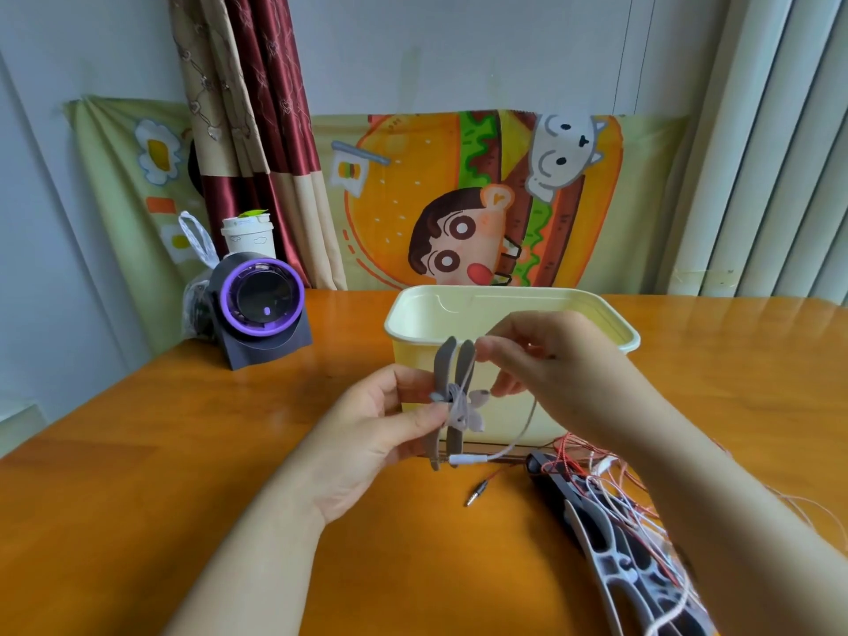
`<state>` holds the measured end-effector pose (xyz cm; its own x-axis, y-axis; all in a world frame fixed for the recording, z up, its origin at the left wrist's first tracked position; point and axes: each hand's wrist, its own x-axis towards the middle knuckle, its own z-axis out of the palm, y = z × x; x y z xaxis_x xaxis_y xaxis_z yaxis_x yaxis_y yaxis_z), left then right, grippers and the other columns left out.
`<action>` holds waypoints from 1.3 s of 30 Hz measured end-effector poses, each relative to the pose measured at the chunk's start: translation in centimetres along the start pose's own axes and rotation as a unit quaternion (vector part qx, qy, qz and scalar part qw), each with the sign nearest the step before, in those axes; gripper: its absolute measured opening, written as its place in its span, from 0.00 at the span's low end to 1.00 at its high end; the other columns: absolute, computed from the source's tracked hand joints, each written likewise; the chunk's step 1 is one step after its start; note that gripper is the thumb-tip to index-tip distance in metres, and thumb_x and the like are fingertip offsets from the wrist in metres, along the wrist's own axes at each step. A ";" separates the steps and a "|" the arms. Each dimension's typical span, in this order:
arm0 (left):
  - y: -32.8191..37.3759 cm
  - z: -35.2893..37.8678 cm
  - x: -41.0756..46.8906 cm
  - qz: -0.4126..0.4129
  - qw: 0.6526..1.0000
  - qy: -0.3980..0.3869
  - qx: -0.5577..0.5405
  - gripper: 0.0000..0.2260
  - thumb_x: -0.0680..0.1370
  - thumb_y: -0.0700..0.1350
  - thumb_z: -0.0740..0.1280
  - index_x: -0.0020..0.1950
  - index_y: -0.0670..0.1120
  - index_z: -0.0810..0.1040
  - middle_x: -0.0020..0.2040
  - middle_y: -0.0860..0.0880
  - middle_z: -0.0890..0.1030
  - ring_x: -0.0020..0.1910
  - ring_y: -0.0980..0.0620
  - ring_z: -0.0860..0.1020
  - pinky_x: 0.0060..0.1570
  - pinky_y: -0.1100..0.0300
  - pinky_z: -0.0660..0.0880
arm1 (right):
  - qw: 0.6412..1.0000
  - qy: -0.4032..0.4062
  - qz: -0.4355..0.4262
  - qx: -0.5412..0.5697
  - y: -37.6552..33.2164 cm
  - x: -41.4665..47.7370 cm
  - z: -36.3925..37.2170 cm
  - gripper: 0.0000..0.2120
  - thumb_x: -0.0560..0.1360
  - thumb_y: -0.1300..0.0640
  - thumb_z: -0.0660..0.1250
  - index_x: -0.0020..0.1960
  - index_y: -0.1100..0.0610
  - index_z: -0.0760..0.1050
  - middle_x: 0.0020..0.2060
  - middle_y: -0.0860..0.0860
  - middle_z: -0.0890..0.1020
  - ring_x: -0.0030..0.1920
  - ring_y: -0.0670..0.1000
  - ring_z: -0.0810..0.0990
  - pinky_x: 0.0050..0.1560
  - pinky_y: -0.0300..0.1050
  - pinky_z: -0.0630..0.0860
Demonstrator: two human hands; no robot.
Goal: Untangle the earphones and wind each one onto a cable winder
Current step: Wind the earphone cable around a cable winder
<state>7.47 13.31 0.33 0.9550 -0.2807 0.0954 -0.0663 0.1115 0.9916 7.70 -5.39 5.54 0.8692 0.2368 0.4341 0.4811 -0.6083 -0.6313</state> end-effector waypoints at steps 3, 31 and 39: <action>0.0 0.0 -0.2 0.007 0.997 0.000 0.072 0.13 0.70 0.41 0.72 0.54 0.44 0.79 0.50 0.47 0.84 0.46 0.52 0.83 0.43 0.62 0.78 | 0.999 0.023 0.006 0.033 0.3 0.2 0.3 0.06 0.76 0.53 0.67 0.41 0.53 0.77 0.28 0.49 0.81 0.28 0.42 0.80 0.35 0.35 0.77; -0.7 -0.4 0.8 0.000 0.976 0.118 -0.185 0.17 0.73 0.42 0.67 0.62 0.44 0.79 0.58 0.41 0.82 0.54 0.49 0.79 0.55 0.53 0.77 | 0.968 -0.179 -0.059 -0.168 1.2 -0.8 4.3 0.17 0.81 0.52 0.58 0.36 0.60 0.67 0.29 0.57 0.69 0.30 0.52 0.64 0.35 0.50 0.66; -0.9 0.3 0.7 0.081 0.978 0.140 0.129 0.10 0.76 0.39 0.70 0.52 0.54 0.78 0.48 0.57 0.85 0.49 0.61 0.82 0.46 0.70 0.75 | 0.971 -0.089 -0.078 -0.207 -1.1 -0.7 1.5 0.14 0.79 0.49 0.60 0.44 0.53 0.80 0.35 0.53 0.80 0.35 0.52 0.75 0.41 0.50 0.74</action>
<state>8.13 12.69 -0.45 0.9651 -0.0039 0.2618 -0.2603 -0.1211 0.9579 6.74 -3.72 4.95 0.8135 0.4555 0.3616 0.5532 -0.7979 -0.2394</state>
